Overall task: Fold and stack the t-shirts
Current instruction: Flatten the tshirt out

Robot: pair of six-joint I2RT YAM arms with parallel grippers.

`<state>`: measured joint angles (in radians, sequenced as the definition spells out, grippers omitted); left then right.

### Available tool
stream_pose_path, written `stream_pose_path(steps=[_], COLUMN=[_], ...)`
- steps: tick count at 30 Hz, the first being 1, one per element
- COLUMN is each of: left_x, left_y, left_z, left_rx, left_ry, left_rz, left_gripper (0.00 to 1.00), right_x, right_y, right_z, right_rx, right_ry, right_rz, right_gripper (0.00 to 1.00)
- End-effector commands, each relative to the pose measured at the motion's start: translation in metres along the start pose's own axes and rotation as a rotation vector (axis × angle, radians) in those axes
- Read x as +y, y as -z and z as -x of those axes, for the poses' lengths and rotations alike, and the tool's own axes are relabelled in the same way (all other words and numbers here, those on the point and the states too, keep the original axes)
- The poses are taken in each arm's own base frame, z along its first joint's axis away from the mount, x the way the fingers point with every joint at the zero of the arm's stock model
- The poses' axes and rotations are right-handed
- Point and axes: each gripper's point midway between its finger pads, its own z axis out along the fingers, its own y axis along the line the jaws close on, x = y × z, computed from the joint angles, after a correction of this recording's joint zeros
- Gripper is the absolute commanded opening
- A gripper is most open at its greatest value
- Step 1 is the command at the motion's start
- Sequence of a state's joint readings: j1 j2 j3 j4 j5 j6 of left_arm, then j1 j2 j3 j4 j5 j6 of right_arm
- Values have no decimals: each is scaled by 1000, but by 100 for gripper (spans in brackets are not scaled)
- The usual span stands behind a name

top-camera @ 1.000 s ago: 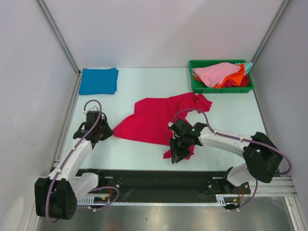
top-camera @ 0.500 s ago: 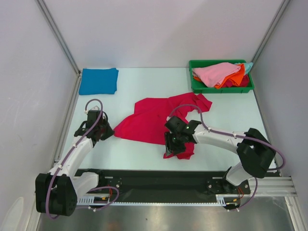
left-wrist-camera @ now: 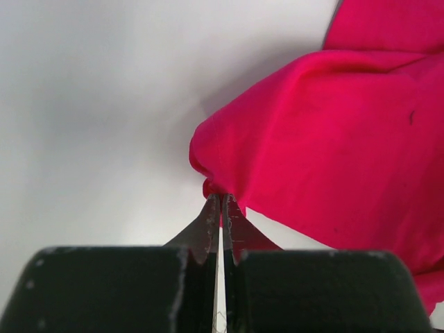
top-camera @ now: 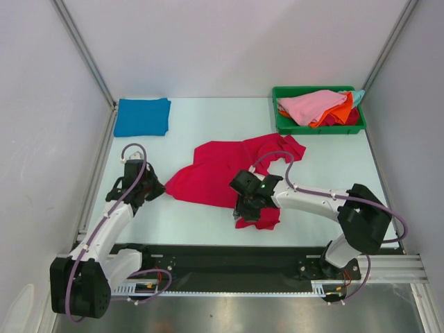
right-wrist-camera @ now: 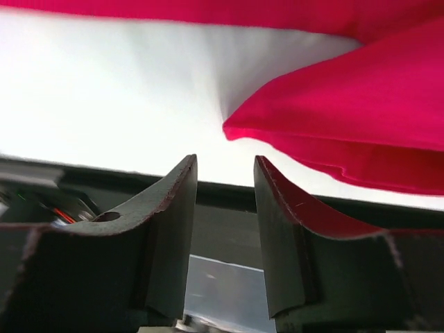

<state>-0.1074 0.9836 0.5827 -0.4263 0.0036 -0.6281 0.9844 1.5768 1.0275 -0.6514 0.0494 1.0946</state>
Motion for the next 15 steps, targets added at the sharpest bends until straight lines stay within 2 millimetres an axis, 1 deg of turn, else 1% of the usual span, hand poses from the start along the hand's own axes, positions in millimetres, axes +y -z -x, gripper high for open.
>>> stream_pose_path(steps=[1,2,3,4,5,6,8,9,11,12,15], left_x=[-11,-12,-12,-13,-13,-14,-13,-13,-10,-8,-5], left_y=[1,2,2,2,3,3,2,1,1,1,-1], left_z=[4,4,3,3,2,2,-1,-2,-3,-3,-2], left_rx=[-30,-30,-30,-28,-27,-29,-25,-24,-22,-24,-40], left_ry=[3,0,0,3,6,5,7,5,-11,-17,-26], left_rz=[-61,-68,-72,-74,-76,-83,-88,-89,-77,-73,-61], left_gripper=[0,0,0,0,0,0,0,0,0,0,0], right_x=[9,14,-1,-3,3,-4,-4,1,0,2,-10], right_y=[12,15,8,7,9,9,6,7,6,8,4], right_z=[18,22,10,8,9,5,4,5,-2,-2,-3], right_rx=[-84,-108,-86,-83,-82,-74,-85,-91,-85,-92,-109], right_ry=[-207,-266,-283,-306,-346,-351,-370,-406,-434,-456,-471], right_rz=[-29,-44,-144,-175,-184,-229,-263,-258,-295,-304,-373], right_gripper=[43,44,44,44,44,45,45,45,45,45,45])
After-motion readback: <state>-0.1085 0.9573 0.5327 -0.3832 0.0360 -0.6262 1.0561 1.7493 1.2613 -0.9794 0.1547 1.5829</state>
